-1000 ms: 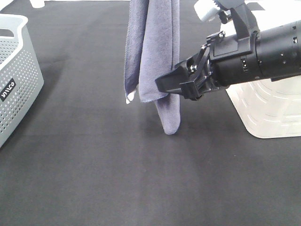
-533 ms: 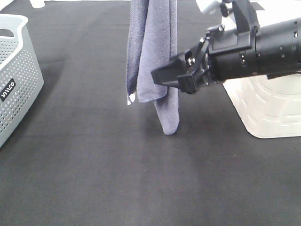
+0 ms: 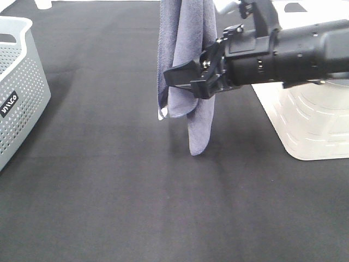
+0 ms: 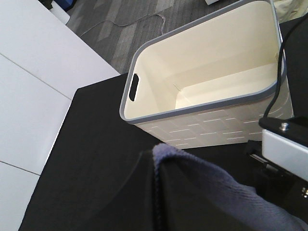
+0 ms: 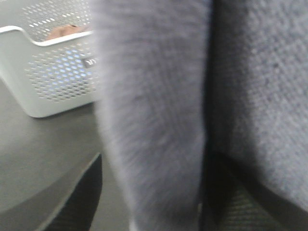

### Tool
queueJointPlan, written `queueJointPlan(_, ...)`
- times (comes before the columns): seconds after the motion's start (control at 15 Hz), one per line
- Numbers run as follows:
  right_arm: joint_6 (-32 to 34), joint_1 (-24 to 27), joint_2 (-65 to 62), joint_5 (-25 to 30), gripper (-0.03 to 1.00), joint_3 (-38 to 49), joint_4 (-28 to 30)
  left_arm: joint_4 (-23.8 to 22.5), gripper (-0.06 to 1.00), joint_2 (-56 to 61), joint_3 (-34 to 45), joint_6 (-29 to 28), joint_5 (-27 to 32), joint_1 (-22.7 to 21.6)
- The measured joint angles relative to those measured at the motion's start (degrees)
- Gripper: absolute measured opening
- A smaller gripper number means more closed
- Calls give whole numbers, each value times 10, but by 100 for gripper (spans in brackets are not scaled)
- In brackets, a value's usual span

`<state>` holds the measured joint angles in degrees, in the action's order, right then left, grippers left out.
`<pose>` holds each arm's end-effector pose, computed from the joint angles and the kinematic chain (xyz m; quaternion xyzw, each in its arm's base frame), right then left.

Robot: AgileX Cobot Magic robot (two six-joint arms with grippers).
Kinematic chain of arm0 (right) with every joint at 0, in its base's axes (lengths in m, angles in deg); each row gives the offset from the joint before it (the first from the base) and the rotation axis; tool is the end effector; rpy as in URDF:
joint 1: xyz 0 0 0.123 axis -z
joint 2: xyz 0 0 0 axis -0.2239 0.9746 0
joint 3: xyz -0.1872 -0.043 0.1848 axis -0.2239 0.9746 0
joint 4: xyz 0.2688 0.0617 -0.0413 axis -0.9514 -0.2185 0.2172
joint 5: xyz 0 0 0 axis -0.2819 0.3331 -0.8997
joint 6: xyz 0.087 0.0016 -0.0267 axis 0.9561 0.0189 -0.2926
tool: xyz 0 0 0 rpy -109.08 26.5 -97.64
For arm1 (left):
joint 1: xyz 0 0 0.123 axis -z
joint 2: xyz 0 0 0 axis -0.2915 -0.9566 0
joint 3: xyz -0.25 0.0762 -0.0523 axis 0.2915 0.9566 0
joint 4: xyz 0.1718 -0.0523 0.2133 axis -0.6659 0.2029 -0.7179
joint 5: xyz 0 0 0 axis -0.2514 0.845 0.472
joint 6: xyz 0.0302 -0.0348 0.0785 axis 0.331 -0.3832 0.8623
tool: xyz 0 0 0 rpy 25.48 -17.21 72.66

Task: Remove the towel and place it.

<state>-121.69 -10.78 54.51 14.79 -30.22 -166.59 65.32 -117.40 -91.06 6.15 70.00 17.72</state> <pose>0.2969 0.1751 0.1925 -0.3749 0.7724 0.2442 0.4507 0.3218 -0.2534 0.4540 0.6033 0.5802 -0.0600 0.5439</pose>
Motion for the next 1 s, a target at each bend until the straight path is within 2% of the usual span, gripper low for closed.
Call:
queueJointPlan(0.2, 9, 0, 34, 44, 59, -7, -3, 0, 0, 0, 0, 0, 0, 0)
queueJointPlan(0.33, 57, 0, 29, 56, 52, -8, 34, -1, 0, 0, 0, 0, 0, 0)
queueJointPlan(0.47, 115, 0, 10, 54, 42, -8, 108, -1, 0, 0, 0, 0, 0, 0)
queueJointPlan(0.6, 202, 0, -21, 45, 32, -8, 202, -1, 0, -1, 0, 0, 0, 0)
queueJointPlan(0.73, 285, 0, -57, 46, 26, -8, 289, -1, 0, -2, 0, 0, 0, 0)
queueJointPlan(0.87, 354, 0, -83, 46, 22, -9, 350, -1, 0, -6, 0, 0, 0, 0)
queueJointPlan(1.0, 393, 0, -96, 47, 14, -10, 392, -2, 0, -7, 0, 0, 0, 0)
